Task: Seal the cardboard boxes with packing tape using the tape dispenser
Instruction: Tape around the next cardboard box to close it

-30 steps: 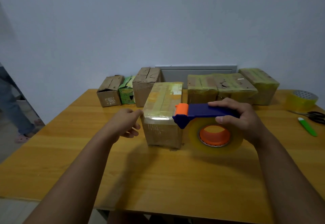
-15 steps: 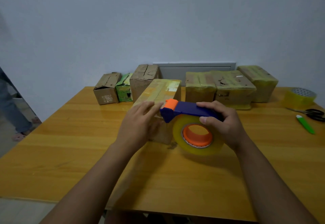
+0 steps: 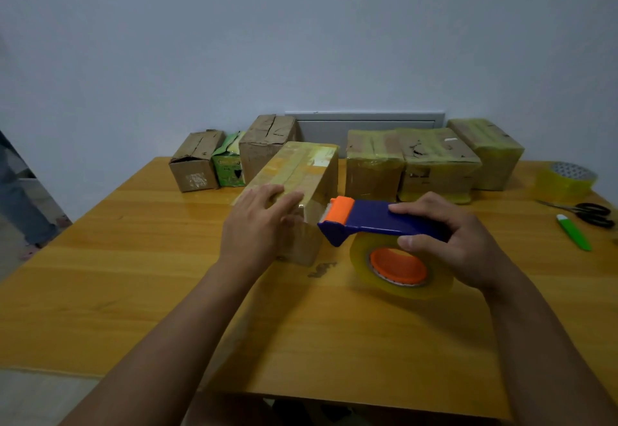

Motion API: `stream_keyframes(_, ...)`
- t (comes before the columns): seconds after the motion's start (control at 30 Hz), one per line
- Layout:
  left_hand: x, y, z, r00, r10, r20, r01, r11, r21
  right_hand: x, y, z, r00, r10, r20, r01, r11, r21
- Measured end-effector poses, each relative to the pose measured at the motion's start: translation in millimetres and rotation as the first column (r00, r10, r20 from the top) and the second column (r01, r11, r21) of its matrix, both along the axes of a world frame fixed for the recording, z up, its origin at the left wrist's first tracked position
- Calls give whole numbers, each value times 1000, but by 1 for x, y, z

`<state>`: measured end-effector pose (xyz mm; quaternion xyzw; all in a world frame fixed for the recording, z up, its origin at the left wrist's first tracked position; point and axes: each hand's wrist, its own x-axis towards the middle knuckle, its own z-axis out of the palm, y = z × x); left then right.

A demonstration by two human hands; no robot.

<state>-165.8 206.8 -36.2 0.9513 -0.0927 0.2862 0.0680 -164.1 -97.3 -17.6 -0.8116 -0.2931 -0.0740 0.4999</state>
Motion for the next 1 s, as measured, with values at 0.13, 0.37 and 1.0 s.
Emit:
stream_keyframes(0.13,-2,5,1,999,-35,-19,35,999,19,3,22,6,999,11,39,-4,985,-172)
stream_keyframes(0.37,-4,12,7,996,-52,-72,56,997,53,14,43,23,998,-50,-26,32,877,-479)
stream_keyframes(1.0,-5,-13,12,991,115,-64,-110,991,77,19,74,-47,836,-548,19,536,825,178)
